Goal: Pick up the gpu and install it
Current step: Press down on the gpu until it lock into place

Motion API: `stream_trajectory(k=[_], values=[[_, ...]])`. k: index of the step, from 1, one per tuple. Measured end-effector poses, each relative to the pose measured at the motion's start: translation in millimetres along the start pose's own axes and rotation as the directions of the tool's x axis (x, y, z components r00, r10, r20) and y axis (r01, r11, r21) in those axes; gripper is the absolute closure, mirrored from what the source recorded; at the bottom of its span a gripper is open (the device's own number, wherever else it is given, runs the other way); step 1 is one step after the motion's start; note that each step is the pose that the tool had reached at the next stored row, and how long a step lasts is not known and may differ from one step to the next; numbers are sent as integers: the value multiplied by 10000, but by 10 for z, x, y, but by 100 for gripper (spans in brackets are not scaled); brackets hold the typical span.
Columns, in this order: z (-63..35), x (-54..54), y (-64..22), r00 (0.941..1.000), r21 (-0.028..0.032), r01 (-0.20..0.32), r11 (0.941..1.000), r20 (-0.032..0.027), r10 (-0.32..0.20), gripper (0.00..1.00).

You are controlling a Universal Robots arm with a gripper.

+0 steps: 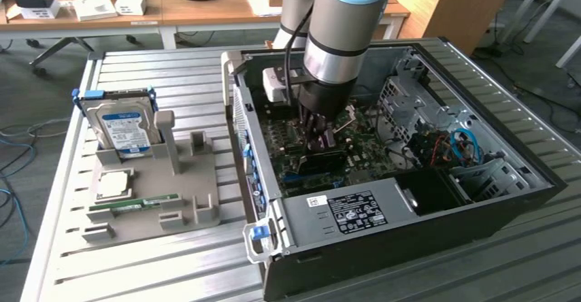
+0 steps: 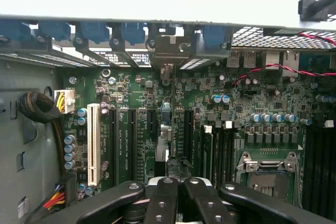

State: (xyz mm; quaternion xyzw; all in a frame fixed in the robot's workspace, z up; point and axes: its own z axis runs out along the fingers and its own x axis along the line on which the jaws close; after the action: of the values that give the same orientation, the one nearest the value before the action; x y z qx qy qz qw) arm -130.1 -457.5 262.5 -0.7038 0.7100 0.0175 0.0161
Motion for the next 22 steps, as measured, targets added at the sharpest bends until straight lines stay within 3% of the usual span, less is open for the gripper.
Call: stream_trajectory(k=[22], values=[[-47,-4,8,10000,4,-2,10000,8,2,89]])
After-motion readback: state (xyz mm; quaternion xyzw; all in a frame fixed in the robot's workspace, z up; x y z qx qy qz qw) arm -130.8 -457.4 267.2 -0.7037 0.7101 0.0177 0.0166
